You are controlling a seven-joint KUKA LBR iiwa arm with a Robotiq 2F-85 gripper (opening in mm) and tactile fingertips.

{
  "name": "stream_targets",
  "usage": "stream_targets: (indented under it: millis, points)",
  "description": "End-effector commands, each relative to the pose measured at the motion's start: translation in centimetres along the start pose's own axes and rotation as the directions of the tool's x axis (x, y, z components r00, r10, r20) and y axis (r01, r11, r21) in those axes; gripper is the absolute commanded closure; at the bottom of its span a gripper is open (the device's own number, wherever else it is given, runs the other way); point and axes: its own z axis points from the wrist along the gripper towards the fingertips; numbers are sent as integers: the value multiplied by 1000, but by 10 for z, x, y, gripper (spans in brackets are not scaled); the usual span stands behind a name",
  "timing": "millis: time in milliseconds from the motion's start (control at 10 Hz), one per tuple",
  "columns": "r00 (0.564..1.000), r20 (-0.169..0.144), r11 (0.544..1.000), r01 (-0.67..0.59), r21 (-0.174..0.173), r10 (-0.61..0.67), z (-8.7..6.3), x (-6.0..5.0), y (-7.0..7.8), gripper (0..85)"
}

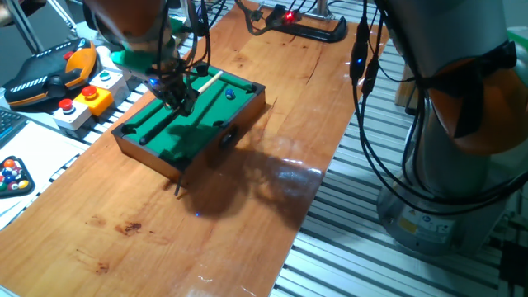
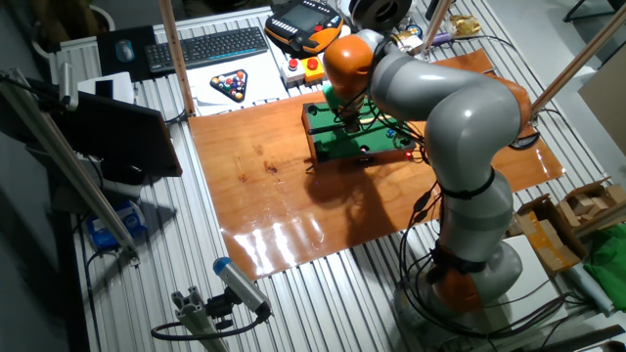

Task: Hit the pool ball

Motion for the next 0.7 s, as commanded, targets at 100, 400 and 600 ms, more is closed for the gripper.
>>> stream_targets:
  millis: [100,400,600]
  points:
    - [992,35,992,-123,25,122,-5,1,1,843]
    - [992,63,994,-110,28,108,-13,-1,-4,843]
    - [989,57,989,-140,46,137,-14,-1,-4,843]
